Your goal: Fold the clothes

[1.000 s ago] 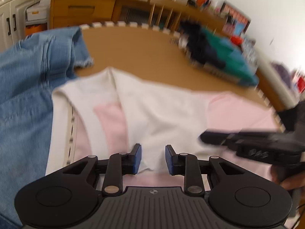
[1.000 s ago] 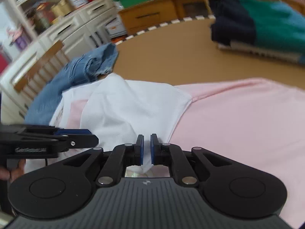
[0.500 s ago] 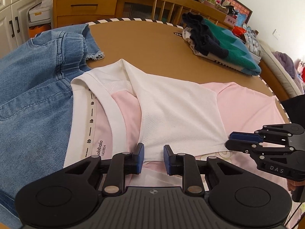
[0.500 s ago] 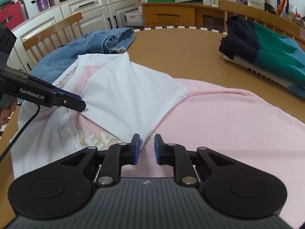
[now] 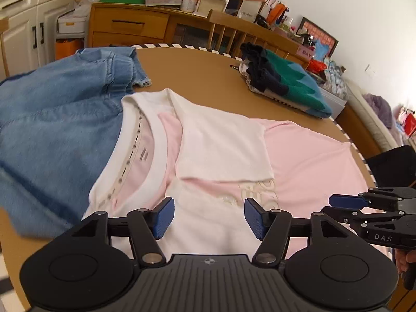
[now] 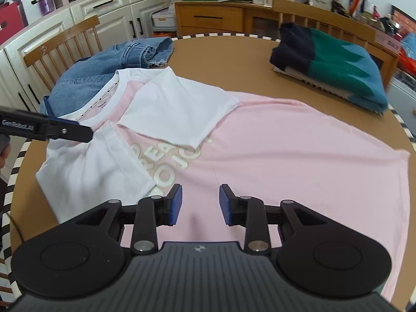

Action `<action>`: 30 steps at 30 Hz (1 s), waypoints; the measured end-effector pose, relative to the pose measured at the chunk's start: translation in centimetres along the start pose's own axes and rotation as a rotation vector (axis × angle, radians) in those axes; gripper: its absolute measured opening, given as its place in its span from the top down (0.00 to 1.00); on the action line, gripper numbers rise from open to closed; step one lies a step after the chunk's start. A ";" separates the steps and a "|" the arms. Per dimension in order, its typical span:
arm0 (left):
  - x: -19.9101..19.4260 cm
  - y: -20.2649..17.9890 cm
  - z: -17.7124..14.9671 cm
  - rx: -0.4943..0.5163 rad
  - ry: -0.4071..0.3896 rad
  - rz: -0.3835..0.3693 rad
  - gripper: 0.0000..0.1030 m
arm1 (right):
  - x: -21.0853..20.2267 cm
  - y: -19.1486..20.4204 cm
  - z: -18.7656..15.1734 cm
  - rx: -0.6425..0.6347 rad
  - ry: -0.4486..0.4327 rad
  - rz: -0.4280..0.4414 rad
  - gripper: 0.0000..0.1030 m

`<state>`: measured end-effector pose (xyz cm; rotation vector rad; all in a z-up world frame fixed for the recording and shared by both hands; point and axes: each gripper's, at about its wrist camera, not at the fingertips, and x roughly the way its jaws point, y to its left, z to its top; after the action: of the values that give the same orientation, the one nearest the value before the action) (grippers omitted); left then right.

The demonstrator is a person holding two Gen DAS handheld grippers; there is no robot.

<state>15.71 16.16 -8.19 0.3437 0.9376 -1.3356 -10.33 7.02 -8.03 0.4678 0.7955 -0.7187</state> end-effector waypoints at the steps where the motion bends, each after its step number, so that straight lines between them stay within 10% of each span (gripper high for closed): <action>1: -0.6 0.1 -0.8 -0.001 0.005 0.000 0.37 | -0.9 -0.1 -0.8 0.024 -0.007 0.000 0.68; 9: -3.6 2.3 -7.0 -0.014 0.086 0.015 0.33 | -10.3 -5.6 -12.2 0.357 -0.029 -0.073 0.67; 18: -4.3 5.1 -7.9 -0.204 0.087 0.002 0.28 | -16.2 -13.8 -23.7 1.015 -0.111 -0.125 0.65; 30: -4.4 6.6 -8.0 -0.314 0.101 -0.007 0.24 | -13.7 -12.4 -24.1 1.049 -0.060 -0.115 0.65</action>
<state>18.99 26.32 -11.66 0.1675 1.2147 -1.1628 -37.57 19.23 -13.75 1.3384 0.3300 -1.2343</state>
